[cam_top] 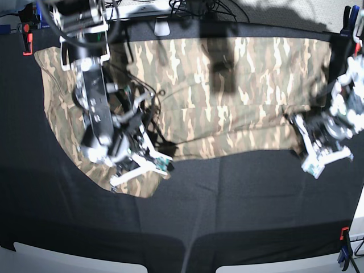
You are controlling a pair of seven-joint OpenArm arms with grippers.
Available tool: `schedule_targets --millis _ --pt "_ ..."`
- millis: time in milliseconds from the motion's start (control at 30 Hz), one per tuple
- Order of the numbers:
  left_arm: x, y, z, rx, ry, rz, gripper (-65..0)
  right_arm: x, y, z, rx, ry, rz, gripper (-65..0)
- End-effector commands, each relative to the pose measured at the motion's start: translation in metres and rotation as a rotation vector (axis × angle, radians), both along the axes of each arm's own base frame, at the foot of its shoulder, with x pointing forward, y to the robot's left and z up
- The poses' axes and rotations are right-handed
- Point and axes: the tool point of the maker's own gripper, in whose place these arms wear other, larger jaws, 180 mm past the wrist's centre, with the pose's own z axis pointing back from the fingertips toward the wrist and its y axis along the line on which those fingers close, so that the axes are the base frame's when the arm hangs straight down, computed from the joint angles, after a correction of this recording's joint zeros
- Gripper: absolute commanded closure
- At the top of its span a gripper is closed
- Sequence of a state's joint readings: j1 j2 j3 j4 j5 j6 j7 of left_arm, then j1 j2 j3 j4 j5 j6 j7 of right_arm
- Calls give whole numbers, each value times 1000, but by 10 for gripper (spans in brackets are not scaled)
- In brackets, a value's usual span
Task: Layout the t-shirt on the table in an organized manner, then fold the t-shirt properly
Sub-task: 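Grasp the bunched fabric near the hem with the right gripper, then drag the grasped fabric with the right gripper away from the shirt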
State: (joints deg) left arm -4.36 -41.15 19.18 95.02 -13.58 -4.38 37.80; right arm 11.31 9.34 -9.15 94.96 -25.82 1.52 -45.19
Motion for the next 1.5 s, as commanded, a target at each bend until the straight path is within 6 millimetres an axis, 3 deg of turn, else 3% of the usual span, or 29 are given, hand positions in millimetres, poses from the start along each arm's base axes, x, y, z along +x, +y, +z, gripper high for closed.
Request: schedule_targets --millis 0,267,500,733,800,867,900,1133,1333,1467 --pt "5 2 20 33 -68 -7 0 2 -4 18 5 -48 -6 0" --pt "-45 -9 37 207 -129 8 0 -50 -24 18 45 -58 -71 0" --pt "-98 -18 6 203 -7 -29 0 -88 -25 -14 43 56 -88 0" --pt "-107 -20 2 235 -23 -55 0 -103 -26 -30 40 108 -94 0" --pt "-107 -20 3 234 -26 -56 0 -103 -26 -30 40 107 -93 -151" --pt "-107 -20 3 234 -26 -56 0 -101 -25 -27 39 94 -88 -271" --pt "-107 -20 3 234 -25 -55 0 -98 -24 -23 33 71 -78 -300" --pt "-107 -20 3 234 -25 -55 0 -66 -11 12 88 -73 -18 -303" --pt "-107 -20 3 234 -26 -55 0 -17 12 66 188 -177 94 -299" --pt "-107 -20 3 234 -25 -56 0 19 4 67 199 -153 91 -299"
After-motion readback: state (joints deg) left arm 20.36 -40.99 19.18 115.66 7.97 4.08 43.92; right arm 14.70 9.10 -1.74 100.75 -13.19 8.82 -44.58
